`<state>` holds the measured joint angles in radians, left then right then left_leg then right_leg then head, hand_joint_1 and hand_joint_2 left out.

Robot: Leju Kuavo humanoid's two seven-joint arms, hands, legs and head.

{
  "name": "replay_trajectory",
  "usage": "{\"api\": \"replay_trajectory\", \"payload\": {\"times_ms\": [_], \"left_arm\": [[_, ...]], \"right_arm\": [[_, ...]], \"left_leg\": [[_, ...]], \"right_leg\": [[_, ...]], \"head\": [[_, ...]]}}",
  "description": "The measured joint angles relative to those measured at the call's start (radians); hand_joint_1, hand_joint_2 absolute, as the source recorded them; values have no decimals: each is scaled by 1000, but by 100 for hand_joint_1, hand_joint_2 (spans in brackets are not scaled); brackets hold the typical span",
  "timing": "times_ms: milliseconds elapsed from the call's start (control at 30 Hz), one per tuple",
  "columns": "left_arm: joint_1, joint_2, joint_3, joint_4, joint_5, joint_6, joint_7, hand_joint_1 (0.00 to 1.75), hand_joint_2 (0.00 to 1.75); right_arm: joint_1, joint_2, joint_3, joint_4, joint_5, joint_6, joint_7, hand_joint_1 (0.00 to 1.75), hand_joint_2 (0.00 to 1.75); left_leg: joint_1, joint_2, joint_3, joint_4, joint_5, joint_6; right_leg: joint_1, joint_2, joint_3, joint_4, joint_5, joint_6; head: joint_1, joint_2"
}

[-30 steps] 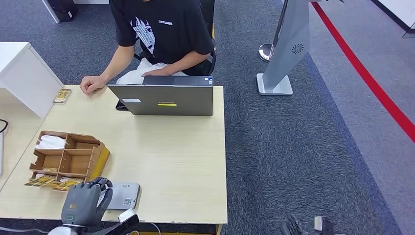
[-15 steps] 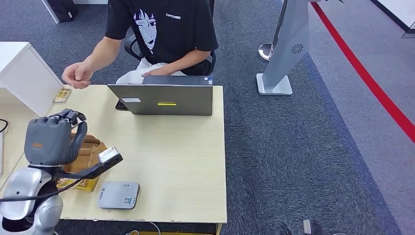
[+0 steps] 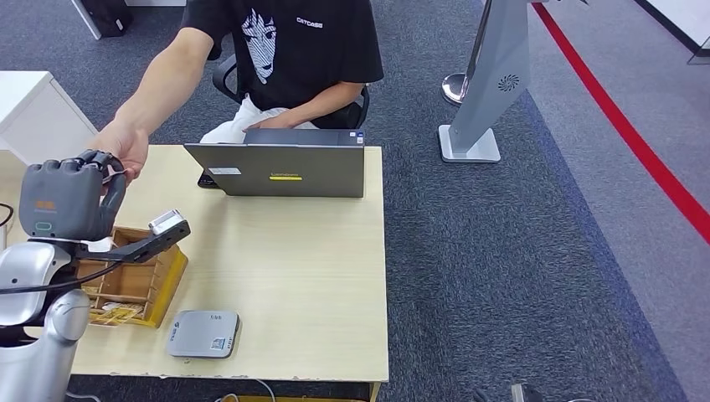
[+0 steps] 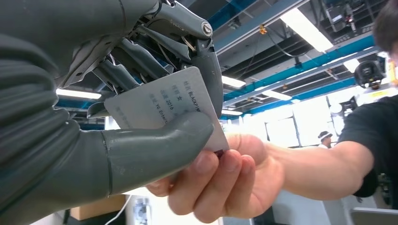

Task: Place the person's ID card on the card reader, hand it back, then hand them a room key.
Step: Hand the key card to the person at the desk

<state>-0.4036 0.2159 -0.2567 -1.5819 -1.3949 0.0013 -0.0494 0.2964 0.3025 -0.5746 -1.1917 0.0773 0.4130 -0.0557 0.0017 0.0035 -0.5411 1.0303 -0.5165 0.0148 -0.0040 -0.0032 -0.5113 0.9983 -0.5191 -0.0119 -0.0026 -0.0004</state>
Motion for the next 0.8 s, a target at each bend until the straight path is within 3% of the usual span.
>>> {"api": "replay_trajectory", "payload": {"times_ms": [100, 633, 667, 767, 800], "left_arm": [[0, 4, 1, 2, -2, 5, 5, 175, 175], [16, 9, 46, -9, 5, 27, 5, 175, 175], [20, 9, 49, -13, 6, 30, 5, 175, 175], [33, 9, 55, -28, 10, 35, 3, 175, 175], [36, 9, 58, -32, 12, 36, 0, 175, 175]], "right_arm": [[0, 0, 0, 2, -7, 1, -1, 175, 175], [0, 0, -1, 1, -39, 24, -19, 175, 175], [0, 0, -1, 1, -42, 24, -19, 167, 175], [0, 0, -1, 0, -49, 22, -16, 36, 175], [1, 0, -1, 0, -50, 21, -12, 0, 175]], "left_leg": [[0, 0, 0, 0, 0, 0], [0, 1, -2, 0, 0, 0], [0, 1, -3, 0, 0, 0], [0, 1, -3, 0, 0, 0], [0, 1, -3, 0, 0, 0]], "right_leg": [[0, 0, 0, 0, 0, 0], [0, 1, -2, 0, 0, 0], [0, 1, -2, 0, 0, 0], [0, 1, -3, 0, 0, 0], [0, 1, -3, 0, 0, 0]], "head": [[0, 0], [0, 0], [0, 0], [0, 0], [0, 0]]}}
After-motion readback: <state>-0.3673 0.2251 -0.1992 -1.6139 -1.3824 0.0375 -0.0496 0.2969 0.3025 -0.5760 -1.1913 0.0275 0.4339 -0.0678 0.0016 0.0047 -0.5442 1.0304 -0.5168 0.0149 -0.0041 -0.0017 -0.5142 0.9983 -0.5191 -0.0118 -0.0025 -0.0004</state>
